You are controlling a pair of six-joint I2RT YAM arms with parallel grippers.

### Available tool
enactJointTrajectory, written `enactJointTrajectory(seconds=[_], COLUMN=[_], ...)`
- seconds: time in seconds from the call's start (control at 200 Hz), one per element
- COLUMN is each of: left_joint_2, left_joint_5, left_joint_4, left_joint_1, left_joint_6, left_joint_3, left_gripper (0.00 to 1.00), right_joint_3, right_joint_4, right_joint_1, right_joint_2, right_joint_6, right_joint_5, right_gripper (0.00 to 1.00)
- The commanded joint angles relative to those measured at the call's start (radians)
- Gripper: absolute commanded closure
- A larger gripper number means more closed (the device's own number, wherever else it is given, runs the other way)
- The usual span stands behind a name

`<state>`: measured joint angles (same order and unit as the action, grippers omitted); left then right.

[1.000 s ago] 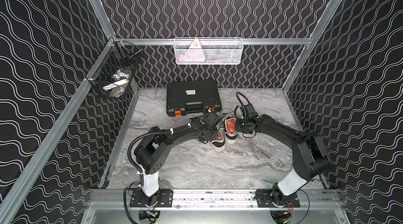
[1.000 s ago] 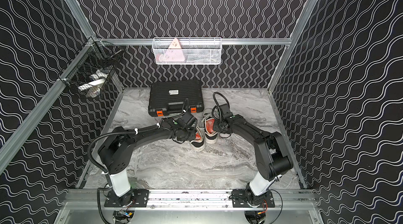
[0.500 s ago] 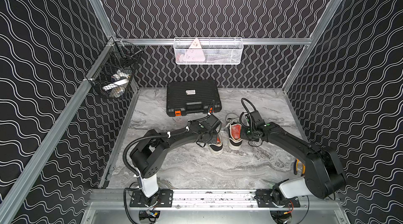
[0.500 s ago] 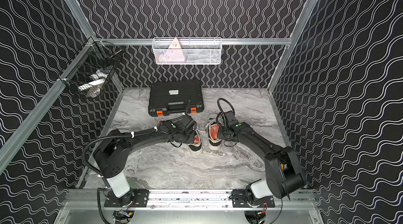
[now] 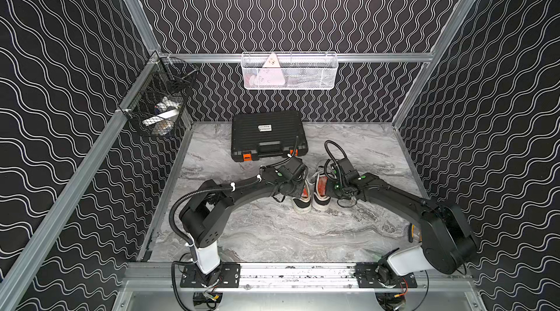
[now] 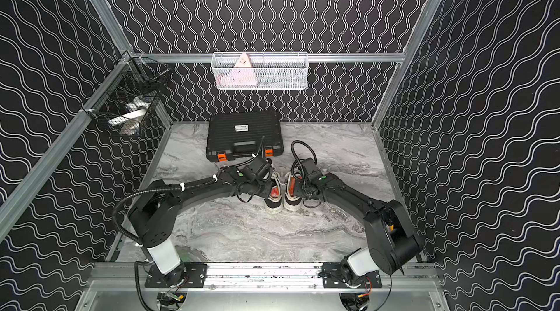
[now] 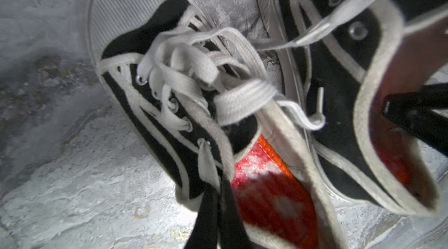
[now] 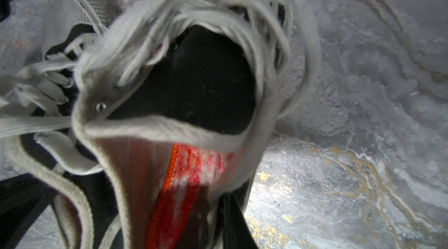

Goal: Insert the insole into the shoe
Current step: Adjust the shoe at the center of the board.

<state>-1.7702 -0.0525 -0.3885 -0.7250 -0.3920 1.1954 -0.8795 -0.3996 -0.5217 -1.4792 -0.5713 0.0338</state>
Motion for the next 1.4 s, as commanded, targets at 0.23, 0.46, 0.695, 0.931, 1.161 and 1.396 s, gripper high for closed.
enactJointTrajectory(seconds=[0.23, 0.46, 0.695, 0.931, 1.161, 1.396], left_joint_2=[0.025, 0.037, 0.057, 0.044, 0.031, 0.023], left_joint_5=[-0.001, 0.0, 0.001, 0.032, 0.072, 0.113], left_joint_4=[0.131, 0.11, 0.134, 0.179, 0.208, 0.179], left_joint_1=[0.004, 0.005, 0.01, 0.04, 0.066, 0.068], left_joint_6=[0.162, 0.151, 0.136, 0.142, 0.126, 0.101], left_joint_3=[-0.048, -0.037, -0.059, -0.057, -0.059, -0.038], left_gripper=[1.0, 1.0, 1.0, 1.0, 1.0, 0.94], right_joint_3=[-0.032, -0.066, -0.094, -0.059, -0.077, -0.097], right_joint_4=[-0.043, -0.045, 0.006, 0.133, 0.189, 0.177], right_joint_1=[0.05, 0.094, 0.097, 0.097, 0.088, 0.083], right_joint_2=[0.007, -0.038, -0.102, -0.12, -0.158, -0.157], right_joint_6=[0.189, 0.197, 0.206, 0.332, 0.341, 0.327], right_joint_5=[0.1, 0.08, 0.04, -0.037, -0.08, -0.11], right_gripper=[0.81, 0.52, 0.59, 0.76, 0.74, 0.6])
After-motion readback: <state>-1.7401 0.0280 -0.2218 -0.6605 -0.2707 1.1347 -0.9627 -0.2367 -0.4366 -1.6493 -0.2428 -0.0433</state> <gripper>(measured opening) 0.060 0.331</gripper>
